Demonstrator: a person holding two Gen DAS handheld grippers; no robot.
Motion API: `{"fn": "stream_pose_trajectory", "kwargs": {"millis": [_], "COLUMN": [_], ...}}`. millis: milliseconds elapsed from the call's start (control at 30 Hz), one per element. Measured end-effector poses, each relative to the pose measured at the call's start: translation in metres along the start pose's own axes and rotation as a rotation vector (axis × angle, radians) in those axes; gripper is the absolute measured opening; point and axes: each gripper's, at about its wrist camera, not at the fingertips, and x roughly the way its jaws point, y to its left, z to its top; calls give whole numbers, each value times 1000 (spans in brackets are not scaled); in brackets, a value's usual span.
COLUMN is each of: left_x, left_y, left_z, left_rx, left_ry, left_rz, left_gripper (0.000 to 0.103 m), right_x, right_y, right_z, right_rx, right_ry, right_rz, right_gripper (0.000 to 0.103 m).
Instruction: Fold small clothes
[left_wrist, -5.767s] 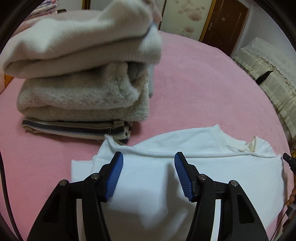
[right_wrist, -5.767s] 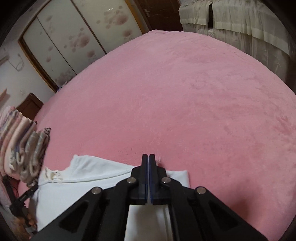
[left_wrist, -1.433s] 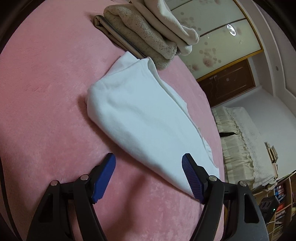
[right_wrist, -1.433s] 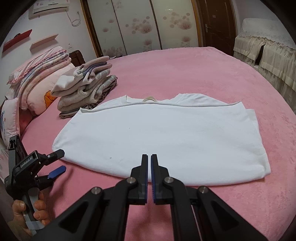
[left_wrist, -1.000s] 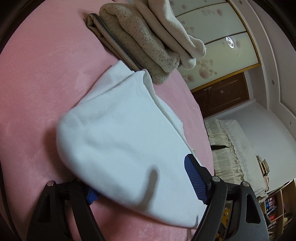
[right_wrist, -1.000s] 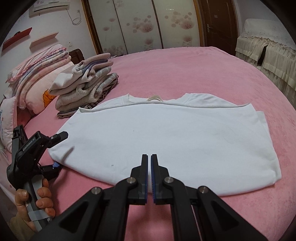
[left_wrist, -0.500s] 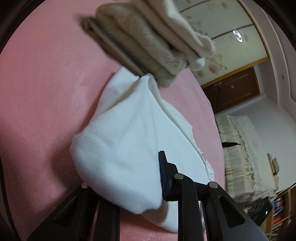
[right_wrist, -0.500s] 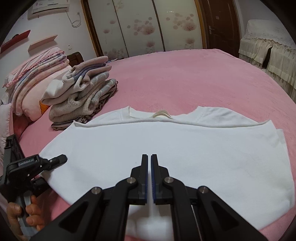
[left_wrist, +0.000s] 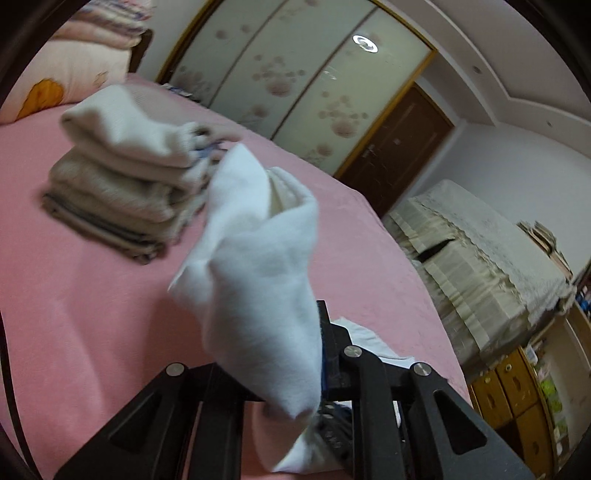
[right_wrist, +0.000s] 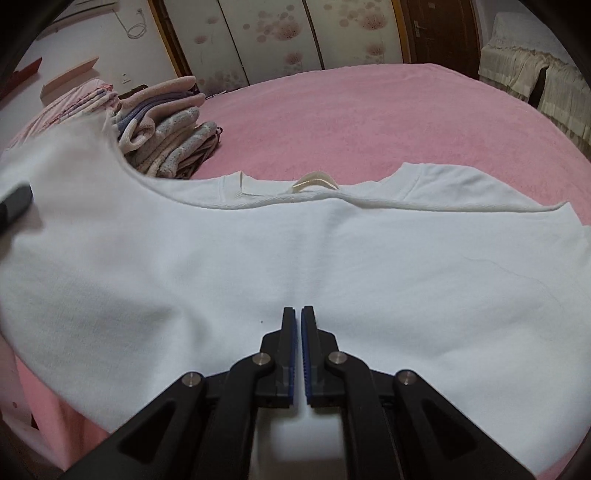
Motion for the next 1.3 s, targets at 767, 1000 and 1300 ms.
{"fn": "stream_pose_trajectory", "kwargs": {"millis": [767, 1000, 1300], "left_x": [163, 128, 49], "left_y": [-169, -174, -122], "left_z": [-150, -132, -98], "left_rx": [282, 229, 197], "left_ry": [428, 467, 360], "left_rz": [-42, -164, -96], "left_gripper": [32, 70, 74], "right_x": [-143, -155, -181], "right_y": [-166, -171, -170], "right_z": [-79, -71, -56], "right_rx": [240, 270, 252], "right_ry": [-119, -127, -157], "right_rz": [-100, -53, 14], "right_gripper": [4, 29, 51]}}
